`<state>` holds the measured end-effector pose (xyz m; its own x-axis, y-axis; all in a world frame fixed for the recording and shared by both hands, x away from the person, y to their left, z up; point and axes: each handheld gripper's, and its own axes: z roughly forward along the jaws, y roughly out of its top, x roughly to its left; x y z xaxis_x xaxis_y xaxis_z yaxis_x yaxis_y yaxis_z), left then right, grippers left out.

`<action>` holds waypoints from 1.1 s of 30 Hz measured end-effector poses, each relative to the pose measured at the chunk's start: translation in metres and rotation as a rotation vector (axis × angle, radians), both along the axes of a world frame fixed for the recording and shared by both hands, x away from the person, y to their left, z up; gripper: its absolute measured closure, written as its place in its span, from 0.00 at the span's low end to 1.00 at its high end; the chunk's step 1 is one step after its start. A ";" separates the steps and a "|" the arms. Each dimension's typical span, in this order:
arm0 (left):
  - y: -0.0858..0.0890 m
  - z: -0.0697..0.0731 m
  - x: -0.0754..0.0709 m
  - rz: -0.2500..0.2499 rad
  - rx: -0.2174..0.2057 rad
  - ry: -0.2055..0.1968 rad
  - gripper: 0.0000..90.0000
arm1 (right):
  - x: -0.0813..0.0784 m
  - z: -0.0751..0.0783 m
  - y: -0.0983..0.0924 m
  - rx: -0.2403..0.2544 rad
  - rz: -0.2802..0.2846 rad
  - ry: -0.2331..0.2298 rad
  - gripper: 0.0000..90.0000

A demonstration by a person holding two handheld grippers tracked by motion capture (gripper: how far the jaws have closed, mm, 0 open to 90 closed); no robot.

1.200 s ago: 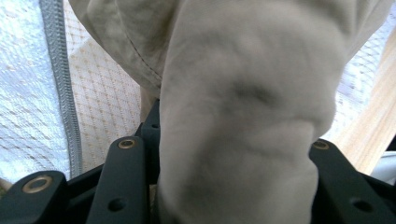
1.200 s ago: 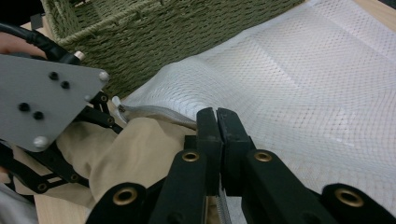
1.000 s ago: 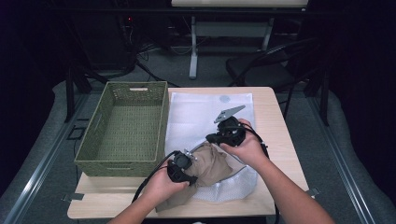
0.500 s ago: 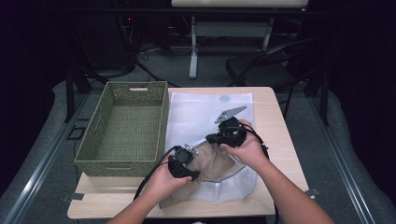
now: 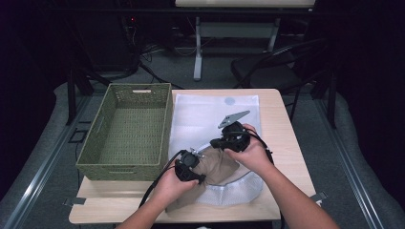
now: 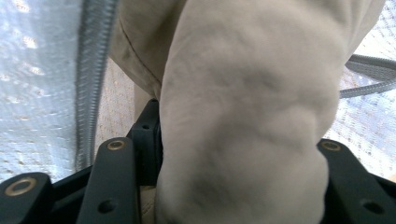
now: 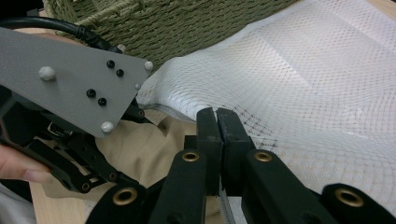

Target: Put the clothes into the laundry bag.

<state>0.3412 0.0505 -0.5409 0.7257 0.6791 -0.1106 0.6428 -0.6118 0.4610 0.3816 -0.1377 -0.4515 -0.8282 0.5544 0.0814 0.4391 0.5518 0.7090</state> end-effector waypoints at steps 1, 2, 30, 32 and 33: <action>0.000 0.000 -0.001 0.000 0.001 -0.001 0.53 | 0.000 0.000 0.000 -0.003 0.002 0.001 0.99; 0.000 0.000 -0.001 -0.002 0.002 -0.005 0.52 | 0.000 0.000 0.000 0.002 -0.001 0.004 0.99; 0.001 -0.003 -0.006 -0.009 0.050 -0.036 0.34 | -0.008 -0.006 0.000 0.012 -0.030 -0.008 0.98; 0.002 -0.003 -0.006 -0.009 0.044 -0.030 0.34 | -0.008 -0.008 0.002 0.016 -0.030 -0.009 0.98; 0.003 -0.003 -0.006 -0.013 0.043 -0.027 0.34 | -0.009 -0.008 0.002 0.012 -0.029 -0.008 0.98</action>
